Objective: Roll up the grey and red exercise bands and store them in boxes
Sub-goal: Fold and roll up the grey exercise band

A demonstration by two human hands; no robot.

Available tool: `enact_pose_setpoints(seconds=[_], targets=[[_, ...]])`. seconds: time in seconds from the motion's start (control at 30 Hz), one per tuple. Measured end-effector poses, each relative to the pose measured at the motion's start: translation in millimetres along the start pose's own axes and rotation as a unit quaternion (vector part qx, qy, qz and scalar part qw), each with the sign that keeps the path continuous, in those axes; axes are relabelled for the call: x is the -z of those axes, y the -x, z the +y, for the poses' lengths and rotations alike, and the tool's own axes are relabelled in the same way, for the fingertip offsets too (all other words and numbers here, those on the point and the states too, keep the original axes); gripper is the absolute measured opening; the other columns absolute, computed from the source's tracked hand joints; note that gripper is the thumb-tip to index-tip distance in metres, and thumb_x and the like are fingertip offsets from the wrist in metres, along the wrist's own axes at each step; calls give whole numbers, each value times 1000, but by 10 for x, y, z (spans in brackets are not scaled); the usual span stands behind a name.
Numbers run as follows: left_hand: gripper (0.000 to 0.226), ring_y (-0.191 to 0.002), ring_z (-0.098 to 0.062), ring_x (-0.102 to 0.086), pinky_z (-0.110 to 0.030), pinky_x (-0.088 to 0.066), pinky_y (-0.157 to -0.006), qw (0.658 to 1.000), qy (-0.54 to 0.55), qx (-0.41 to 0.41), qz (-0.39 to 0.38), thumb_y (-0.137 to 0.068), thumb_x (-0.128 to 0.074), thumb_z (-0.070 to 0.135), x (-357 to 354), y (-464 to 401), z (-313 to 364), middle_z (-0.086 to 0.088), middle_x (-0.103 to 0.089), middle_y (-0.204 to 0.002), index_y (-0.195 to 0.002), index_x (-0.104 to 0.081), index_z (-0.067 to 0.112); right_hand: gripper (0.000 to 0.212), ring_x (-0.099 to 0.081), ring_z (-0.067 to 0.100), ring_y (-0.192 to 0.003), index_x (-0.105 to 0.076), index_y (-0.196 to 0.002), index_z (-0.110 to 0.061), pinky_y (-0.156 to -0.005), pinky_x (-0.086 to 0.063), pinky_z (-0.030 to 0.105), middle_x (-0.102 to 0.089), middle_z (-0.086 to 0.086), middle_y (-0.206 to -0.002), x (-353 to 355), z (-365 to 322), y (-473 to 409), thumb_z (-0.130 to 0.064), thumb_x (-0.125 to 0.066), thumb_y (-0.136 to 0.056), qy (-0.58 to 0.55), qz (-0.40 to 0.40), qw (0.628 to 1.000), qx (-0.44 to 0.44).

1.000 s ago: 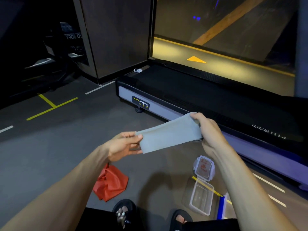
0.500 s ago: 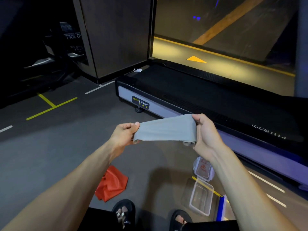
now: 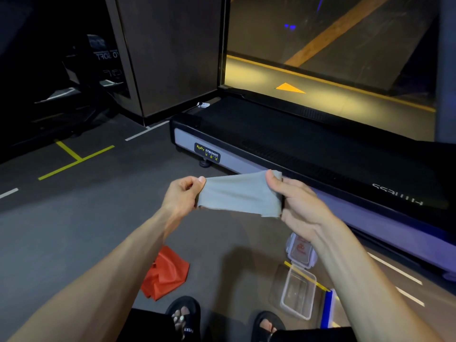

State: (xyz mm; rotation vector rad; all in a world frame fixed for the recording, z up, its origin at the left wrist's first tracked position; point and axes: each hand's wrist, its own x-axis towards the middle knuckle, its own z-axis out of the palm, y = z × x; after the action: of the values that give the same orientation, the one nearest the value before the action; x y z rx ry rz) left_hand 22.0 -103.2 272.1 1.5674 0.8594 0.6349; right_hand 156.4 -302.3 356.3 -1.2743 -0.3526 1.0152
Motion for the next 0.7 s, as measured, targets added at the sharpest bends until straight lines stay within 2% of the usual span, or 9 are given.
enact_pose_setpoints(seconds=[0.17,0.27,0.4,0.47,0.6,0.7], targets=[[41,-41,-4,-42,-18,-37,-45,1000,-23,2,12,-104,-57,31,-12,-17,-21,12,-50,-46,-65,-57,17,56,-67,38,-115,-66,-124,4,-86,-58,48,-70,24,-122,-16,14,7,-31,-68,-80,43,-10,999,23],[40,-42,-7,-47,-22,-43,-49,1000,-16,7,13,-104,-57,31,-22,-13,-12,9,-54,-48,-68,-60,14,52,-68,32,-105,-67,-123,2,-78,-61,47,-71,22,-120,-20,22,18,-32,-67,-83,46,-28,998,19],[37,-54,-17,-58,-37,-57,-63,1000,-8,23,8,-103,-57,33,-38,-39,-19,1,-61,-57,-76,-66,10,49,-67,37,-110,-67,-124,2,-78,-59,48,-69,24,-124,-51,24,48,-34,-62,-91,42,-43,998,21],[37,-55,-18,-58,-38,-59,-65,1000,-11,22,4,-103,-57,33,-75,-33,-18,1,-62,-58,-79,-67,7,41,-69,36,-109,-68,-120,0,-68,-59,42,-69,23,-124,-94,27,54,-32,-55,-100,16,-35,999,14],[36,-47,-14,-56,-34,-57,-60,1000,-4,15,-8,-104,-57,31,-164,-1,20,2,-59,-55,-77,-65,9,28,-69,39,-103,-67,-101,-13,-72,-51,45,-71,21,-113,-147,46,8,-39,-56,-98,3,18,1000,3],[37,-49,-18,-58,-39,-58,-63,1000,0,17,-19,-103,-58,31,-195,-4,6,-2,-60,-58,-80,-66,3,36,-72,31,-91,-67,-98,-15,-64,-52,37,-73,16,-102,-198,21,31,-50,-65,-92,68,22,997,-3]])
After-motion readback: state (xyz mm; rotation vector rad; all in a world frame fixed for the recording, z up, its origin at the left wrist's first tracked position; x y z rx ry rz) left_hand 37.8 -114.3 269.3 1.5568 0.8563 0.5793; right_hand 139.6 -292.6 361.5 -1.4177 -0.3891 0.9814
